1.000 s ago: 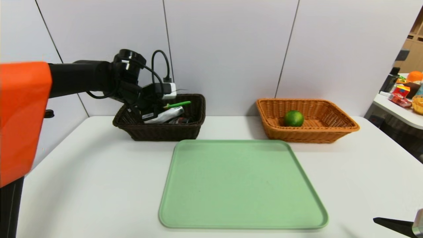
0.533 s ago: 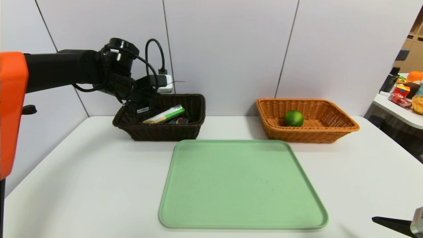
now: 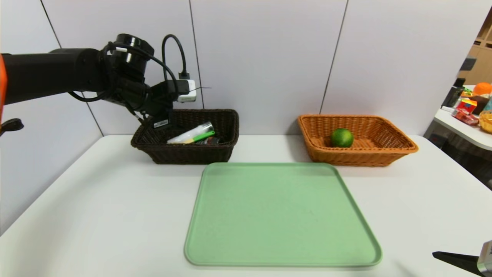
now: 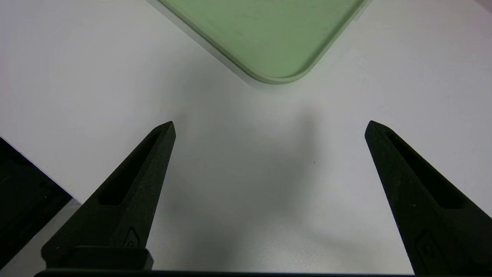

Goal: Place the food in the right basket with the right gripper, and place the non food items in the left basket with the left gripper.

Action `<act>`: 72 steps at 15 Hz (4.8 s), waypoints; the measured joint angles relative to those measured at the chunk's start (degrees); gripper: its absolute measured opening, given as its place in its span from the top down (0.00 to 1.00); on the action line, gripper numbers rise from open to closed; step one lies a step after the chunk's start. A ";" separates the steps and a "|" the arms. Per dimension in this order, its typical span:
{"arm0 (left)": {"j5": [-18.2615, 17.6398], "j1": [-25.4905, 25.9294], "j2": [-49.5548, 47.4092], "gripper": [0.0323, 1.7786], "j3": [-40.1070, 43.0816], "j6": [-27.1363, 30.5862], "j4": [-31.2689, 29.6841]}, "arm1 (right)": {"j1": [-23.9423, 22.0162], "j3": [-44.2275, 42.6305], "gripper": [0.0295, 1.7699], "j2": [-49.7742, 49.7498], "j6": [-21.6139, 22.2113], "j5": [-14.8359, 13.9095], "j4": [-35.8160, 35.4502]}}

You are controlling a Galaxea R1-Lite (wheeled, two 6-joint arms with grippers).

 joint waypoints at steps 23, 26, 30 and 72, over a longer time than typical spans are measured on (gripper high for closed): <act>0.91 2.66 -48.84 0.06 58.86 -37.82 -7.78 | -1.55 -5.69 0.04 -0.72 -0.11 -2.71 0.09; 3.08 2.82 -51.57 0.05 63.92 -44.24 -10.73 | -4.78 -5.81 0.04 -1.19 -0.21 -2.77 0.06; 4.83 2.90 -55.72 0.05 71.10 -50.21 -16.37 | -9.87 -5.75 0.04 -2.65 -0.21 -2.86 0.09; -9.23 15.54 -91.45 0.05 88.70 -66.62 -17.40 | -18.94 -3.41 0.04 -16.41 6.18 -0.89 0.09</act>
